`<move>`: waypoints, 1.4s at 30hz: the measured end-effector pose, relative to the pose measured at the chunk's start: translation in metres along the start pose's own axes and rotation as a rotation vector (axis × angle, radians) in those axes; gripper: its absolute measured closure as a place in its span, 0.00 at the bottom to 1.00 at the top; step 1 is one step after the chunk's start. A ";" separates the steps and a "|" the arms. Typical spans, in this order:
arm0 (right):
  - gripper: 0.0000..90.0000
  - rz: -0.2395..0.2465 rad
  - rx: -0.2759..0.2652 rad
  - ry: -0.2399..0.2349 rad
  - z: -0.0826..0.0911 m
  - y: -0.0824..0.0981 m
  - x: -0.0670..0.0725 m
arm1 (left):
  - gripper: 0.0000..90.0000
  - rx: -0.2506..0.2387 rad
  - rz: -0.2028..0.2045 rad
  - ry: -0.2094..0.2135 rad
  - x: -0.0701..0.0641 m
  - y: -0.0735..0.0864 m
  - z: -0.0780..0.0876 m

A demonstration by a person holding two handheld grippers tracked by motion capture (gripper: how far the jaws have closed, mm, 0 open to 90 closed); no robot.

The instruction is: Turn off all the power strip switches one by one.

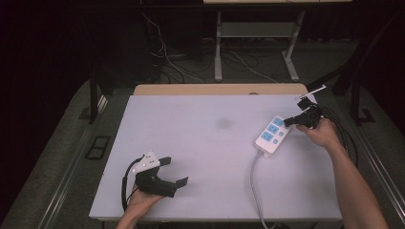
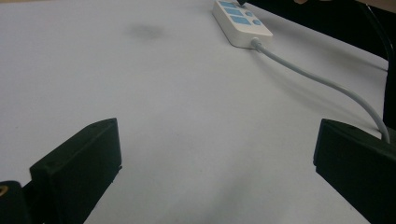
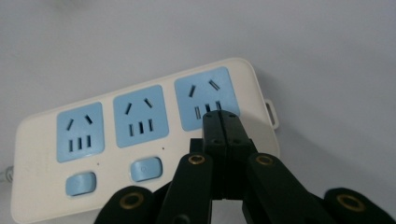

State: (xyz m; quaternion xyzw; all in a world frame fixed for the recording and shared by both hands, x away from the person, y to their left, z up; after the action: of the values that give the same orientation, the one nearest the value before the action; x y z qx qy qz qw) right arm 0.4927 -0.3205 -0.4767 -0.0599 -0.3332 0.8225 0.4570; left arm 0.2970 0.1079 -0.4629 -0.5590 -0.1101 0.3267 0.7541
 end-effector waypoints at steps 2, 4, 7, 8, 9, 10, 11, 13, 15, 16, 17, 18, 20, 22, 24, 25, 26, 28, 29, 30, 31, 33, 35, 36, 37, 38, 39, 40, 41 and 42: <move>1.00 -0.015 -0.008 -0.006 -0.001 0.001 -0.001 | 0.00 -0.001 -0.002 -0.001 0.000 0.000 0.000; 1.00 -0.018 -0.018 -0.001 -0.001 0.001 -0.002 | 0.00 -0.003 -0.002 -0.001 0.000 0.000 0.001; 1.00 -0.027 -0.027 -0.005 -0.001 0.002 -0.002 | 0.00 -0.001 -0.006 -0.001 -0.001 0.000 0.001; 1.00 -0.028 -0.031 -0.005 -0.001 0.002 -0.002 | 0.00 0.000 -0.006 -0.001 -0.001 0.000 0.001; 1.00 -0.026 -0.035 -0.004 -0.001 0.002 -0.002 | 0.00 0.000 -0.007 -0.001 -0.001 0.000 0.001; 1.00 -0.026 -0.038 -0.001 -0.001 0.002 -0.002 | 0.00 0.001 -0.007 -0.001 -0.001 0.000 0.001; 1.00 -0.027 -0.041 -0.001 -0.001 0.002 -0.002 | 0.00 0.002 -0.005 -0.001 -0.001 0.000 0.001; 1.00 -0.026 -0.048 -0.001 -0.001 0.003 -0.002 | 0.00 0.003 -0.005 -0.001 -0.001 0.000 0.000; 1.00 -0.037 -0.055 -0.005 -0.001 0.003 -0.002 | 0.00 0.002 -0.004 0.000 -0.002 0.000 0.000; 1.00 -0.044 -0.063 -0.013 -0.001 0.004 -0.003 | 0.00 0.002 -0.004 0.000 -0.002 0.000 0.000; 1.00 -0.055 -0.073 -0.021 -0.001 0.004 -0.004 | 0.00 0.002 -0.004 0.000 -0.002 0.000 0.000; 1.00 -0.064 -0.080 -0.028 -0.001 0.005 -0.004 | 0.00 0.003 -0.005 0.000 -0.002 0.001 0.000; 1.00 -0.066 -0.093 -0.031 -0.001 0.006 -0.004 | 0.00 0.006 -0.007 -0.001 -0.002 0.001 0.000; 1.00 -0.063 -0.098 -0.026 -0.001 0.007 -0.004 | 0.00 0.011 -0.010 -0.004 -0.002 0.002 0.000; 1.00 -0.063 -0.095 -0.022 -0.001 0.007 -0.004 | 0.00 0.010 -0.008 -0.002 -0.002 0.002 0.000; 1.00 -0.062 -0.096 -0.023 -0.001 0.007 -0.004 | 0.00 0.010 -0.008 -0.004 -0.002 0.002 0.000; 1.00 -0.053 -0.098 -0.018 -0.002 0.007 -0.004 | 0.00 0.009 -0.010 -0.006 -0.002 0.002 0.000; 1.00 -0.044 -0.096 -0.006 -0.001 0.007 -0.003 | 0.00 0.005 -0.009 -0.006 -0.002 0.002 0.000; 1.00 -0.034 -0.093 0.000 -0.001 0.007 -0.002 | 0.00 0.006 -0.009 -0.006 -0.002 0.002 0.000; 1.00 -0.029 -0.089 0.007 -0.001 0.007 -0.002 | 0.00 0.006 -0.008 -0.006 -0.002 0.002 0.000; 1.00 -0.026 -0.088 0.010 -0.001 0.007 -0.001 | 0.00 0.007 -0.008 -0.006 -0.002 0.002 0.000; 1.00 -0.031 -0.091 0.007 -0.001 0.007 -0.002 | 0.00 0.007 -0.007 -0.006 -0.001 0.002 0.000; 1.00 -0.042 -0.099 -0.002 -0.001 0.007 -0.002 | 0.00 0.005 -0.007 -0.005 -0.001 0.001 0.000; 1.00 -0.050 -0.099 -0.005 -0.001 0.007 -0.002 | 0.00 0.004 -0.007 -0.004 -0.002 0.001 0.000; 1.00 -0.044 -0.097 -0.001 -0.001 0.007 -0.003 | 0.00 0.003 -0.007 -0.005 -0.002 0.001 0.000; 1.00 -0.041 -0.093 0.007 -0.001 0.007 -0.003 | 0.00 0.004 -0.006 -0.005 -0.001 0.001 0.001; 1.00 -0.040 -0.090 0.010 -0.001 0.007 -0.003 | 0.00 0.004 -0.006 -0.006 -0.001 0.001 0.001; 1.00 -0.041 -0.089 0.011 -0.001 0.006 -0.003 | 0.00 0.006 -0.003 -0.007 0.000 0.001 0.001; 1.00 -0.043 -0.082 0.013 -0.001 0.006 -0.003 | 0.00 0.008 -0.004 -0.008 0.000 0.002 0.000; 1.00 -0.040 -0.081 0.020 -0.001 0.006 -0.003 | 0.00 0.009 -0.004 -0.009 0.000 0.002 0.000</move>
State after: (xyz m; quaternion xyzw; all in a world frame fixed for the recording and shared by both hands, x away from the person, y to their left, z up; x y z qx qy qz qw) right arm 0.4906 -0.3245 -0.4813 -0.0800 -0.3626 0.7984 0.4740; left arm 0.2963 0.1085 -0.4645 -0.5538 -0.1132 0.3284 0.7567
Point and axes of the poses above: each handheld gripper's, and its own axes: z roughly backward along the jaws, y roughly out of its underside, x roughly to its left, the point moved 8 cm from there along -z, roughly forward along the jaws, and after that the axes turned 5 degrees about -x, right-handed, at the moved point
